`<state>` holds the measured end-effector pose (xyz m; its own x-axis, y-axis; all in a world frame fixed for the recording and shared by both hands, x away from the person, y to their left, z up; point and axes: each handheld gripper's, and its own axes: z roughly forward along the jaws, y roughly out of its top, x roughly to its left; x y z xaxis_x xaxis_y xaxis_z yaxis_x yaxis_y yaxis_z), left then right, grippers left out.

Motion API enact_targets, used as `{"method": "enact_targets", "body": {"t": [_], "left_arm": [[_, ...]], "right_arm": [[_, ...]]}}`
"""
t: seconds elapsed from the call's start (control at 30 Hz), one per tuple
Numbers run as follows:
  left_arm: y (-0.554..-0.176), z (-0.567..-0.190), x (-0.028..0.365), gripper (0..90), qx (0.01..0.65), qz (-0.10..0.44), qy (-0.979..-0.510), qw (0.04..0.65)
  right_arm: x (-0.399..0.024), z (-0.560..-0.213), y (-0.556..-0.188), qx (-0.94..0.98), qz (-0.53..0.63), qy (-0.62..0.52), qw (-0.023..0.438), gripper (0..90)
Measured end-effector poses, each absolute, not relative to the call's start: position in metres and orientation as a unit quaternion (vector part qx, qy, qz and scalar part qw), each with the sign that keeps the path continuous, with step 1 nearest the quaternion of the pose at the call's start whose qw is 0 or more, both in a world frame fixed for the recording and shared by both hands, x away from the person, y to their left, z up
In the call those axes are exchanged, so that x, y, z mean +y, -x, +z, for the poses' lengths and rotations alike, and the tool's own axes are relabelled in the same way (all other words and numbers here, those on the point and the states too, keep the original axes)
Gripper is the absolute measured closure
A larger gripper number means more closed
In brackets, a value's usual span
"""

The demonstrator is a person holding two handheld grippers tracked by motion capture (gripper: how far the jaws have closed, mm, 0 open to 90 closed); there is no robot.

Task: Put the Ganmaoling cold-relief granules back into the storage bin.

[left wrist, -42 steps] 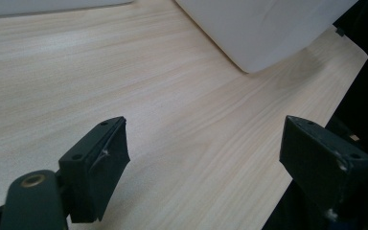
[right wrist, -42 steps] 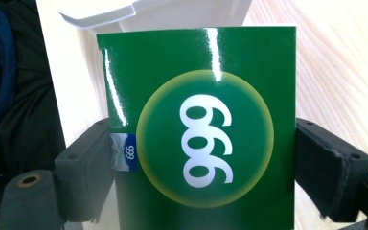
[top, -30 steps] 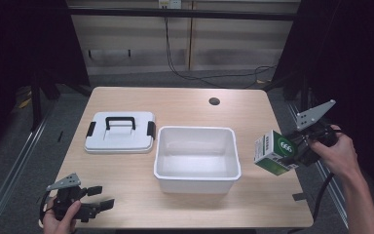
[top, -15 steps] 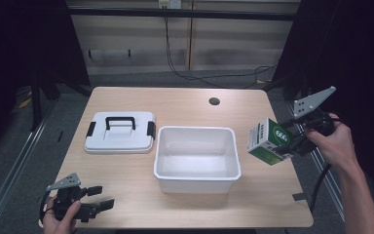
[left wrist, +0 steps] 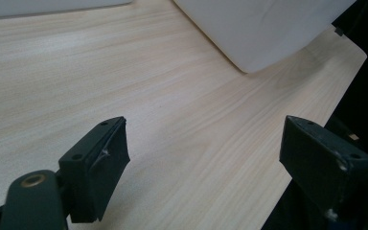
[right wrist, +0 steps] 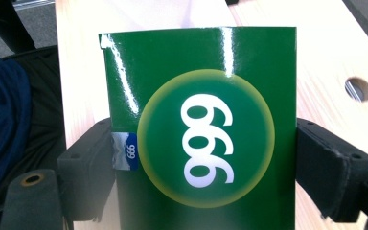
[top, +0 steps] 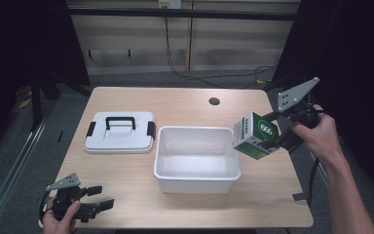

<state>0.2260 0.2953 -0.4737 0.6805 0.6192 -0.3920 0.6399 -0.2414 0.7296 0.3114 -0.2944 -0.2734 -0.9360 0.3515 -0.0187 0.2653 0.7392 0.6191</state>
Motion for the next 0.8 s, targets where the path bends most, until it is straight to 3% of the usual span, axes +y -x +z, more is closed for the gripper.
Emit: {"method": "enact_targets", "body": {"t": [0.8], "left_arm": [[-0.226,-0.474,0.295,17.1,0.398,-0.012,-0.789,0.468]], "right_arm": [[-0.239,-0.27,-0.33,0.942,0.308,-0.121,0.052,15.5]]}}
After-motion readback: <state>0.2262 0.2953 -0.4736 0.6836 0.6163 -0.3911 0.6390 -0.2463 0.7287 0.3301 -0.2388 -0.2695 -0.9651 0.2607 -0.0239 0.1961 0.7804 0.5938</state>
